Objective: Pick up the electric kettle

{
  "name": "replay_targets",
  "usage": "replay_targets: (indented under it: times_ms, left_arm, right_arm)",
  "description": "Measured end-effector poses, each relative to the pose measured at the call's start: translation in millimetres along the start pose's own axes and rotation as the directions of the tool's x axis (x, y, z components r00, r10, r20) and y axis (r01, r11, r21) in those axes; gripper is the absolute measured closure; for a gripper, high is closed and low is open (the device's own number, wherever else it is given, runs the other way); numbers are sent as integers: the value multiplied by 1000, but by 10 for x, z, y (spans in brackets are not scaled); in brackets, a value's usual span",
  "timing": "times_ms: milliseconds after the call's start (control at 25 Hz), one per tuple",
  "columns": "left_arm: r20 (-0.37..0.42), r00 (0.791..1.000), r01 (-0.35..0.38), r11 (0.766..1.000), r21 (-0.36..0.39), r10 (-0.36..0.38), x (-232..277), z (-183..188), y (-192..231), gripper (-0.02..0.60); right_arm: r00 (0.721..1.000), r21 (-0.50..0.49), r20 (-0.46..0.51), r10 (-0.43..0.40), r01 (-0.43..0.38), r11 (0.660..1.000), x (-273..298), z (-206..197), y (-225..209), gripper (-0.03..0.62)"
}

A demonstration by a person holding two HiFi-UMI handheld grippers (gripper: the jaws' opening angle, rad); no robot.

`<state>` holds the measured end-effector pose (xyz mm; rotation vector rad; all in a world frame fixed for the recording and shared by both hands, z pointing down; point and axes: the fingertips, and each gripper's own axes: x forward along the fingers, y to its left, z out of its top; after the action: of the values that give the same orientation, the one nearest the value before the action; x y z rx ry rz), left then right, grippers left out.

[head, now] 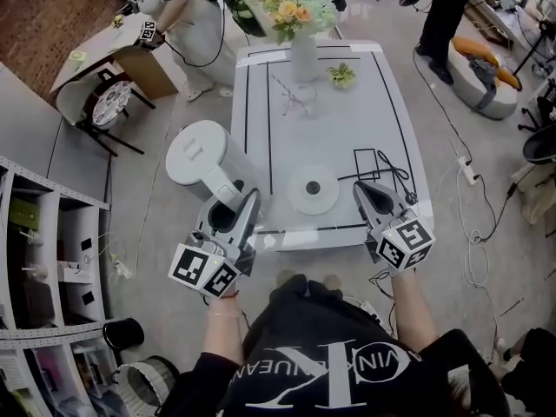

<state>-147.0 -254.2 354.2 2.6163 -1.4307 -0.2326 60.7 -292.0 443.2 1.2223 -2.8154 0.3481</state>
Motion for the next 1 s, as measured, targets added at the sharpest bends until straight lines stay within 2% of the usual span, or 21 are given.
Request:
replay_targets:
  times_ms: [600,1000]
  left_arm:
    - [-10,997,-72,997,33,73,-160,35,336,448]
    - [-5,998,-62,998,27,62,-101,65,338,446]
  right_arm:
    - [1000,-10,21,-12,12,1000,142,113,-29,595]
    - [999,-16,34,-22,23,1000,124,175,-77,595]
